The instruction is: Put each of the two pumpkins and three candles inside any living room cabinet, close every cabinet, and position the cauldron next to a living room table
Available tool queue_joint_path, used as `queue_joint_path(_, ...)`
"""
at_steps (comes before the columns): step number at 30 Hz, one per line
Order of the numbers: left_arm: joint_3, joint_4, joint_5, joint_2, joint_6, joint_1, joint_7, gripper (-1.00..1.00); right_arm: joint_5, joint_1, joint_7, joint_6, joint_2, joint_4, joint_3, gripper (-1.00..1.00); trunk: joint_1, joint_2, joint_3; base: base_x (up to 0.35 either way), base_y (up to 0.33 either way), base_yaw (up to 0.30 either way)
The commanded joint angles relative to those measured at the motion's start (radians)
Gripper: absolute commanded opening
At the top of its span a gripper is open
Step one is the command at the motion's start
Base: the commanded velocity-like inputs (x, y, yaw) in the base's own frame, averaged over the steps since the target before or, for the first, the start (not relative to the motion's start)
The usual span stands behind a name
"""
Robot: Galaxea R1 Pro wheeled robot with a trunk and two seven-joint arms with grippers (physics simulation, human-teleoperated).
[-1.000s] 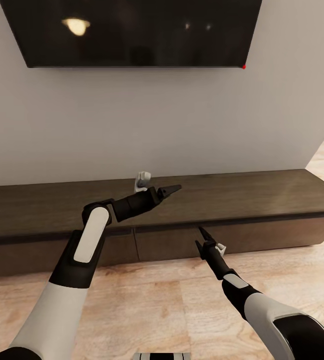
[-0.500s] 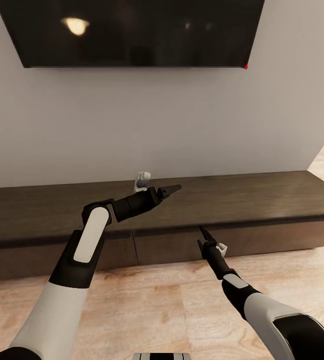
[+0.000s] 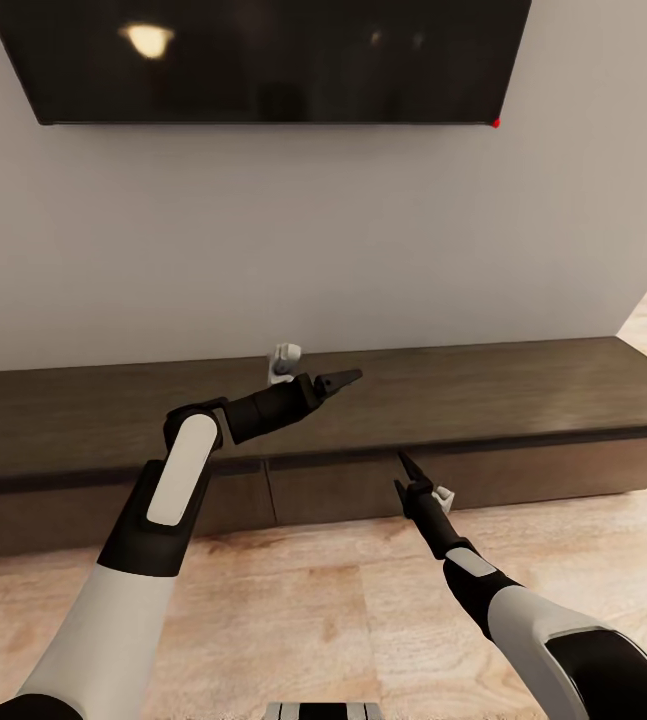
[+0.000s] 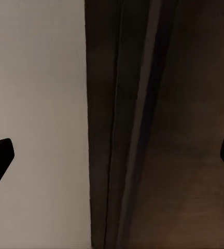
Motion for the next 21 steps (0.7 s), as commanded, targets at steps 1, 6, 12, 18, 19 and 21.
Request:
queue_joint_path(1, 0.001, 0.000, -0.004, 0.000, 0.004, -0.001, -0.006, 1.00, -0.011, -0.001, 0.003, 0.008, 0.000, 0.001, 0.005, 1.00, 0.000, -0.001, -0.005, 0.000, 0.000, 0.000)
queue_joint_path(6, 0.001, 0.000, -0.004, 0.000, 0.005, -0.001, -0.007, 1.00, -0.011, -0.001, 0.003, 0.002, 0.000, 0.001, 0.005, 1.00, 0.002, -0.002, -0.024, 0.000, 0.000, 0.000)
queue_joint_path(12, 0.001, 0.000, -0.003, 0.000, 0.005, -0.001, -0.009, 1.00, -0.011, -0.001, 0.004, -0.001, 0.001, 0.001, 0.005, 1.00, 0.003, -0.002, -0.028, 0.000, 0.000, 0.000)
queue_joint_path(18, 0.001, 0.000, -0.002, -0.001, 0.004, -0.001, -0.007, 1.00, -0.010, -0.001, 0.007, 0.000, 0.000, 0.001, 0.005, 1.00, 0.003, -0.002, -0.028, 0.000, 0.000, 0.000)
queue_joint_path(19, 0.001, 0.000, -0.002, -0.001, 0.004, -0.001, -0.006, 1.00, -0.010, -0.001, 0.008, 0.000, 0.000, 0.001, 0.005, 1.00, 0.003, -0.002, -0.028, 0.000, 0.000, 0.000)
queue_joint_path(21, 0.001, 0.000, -0.003, -0.001, 0.004, -0.001, -0.006, 1.00, -0.010, -0.001, 0.008, 0.001, 0.000, 0.001, 0.005, 1.00, 0.003, -0.002, -0.028, 0.017, 0.000, 0.000)
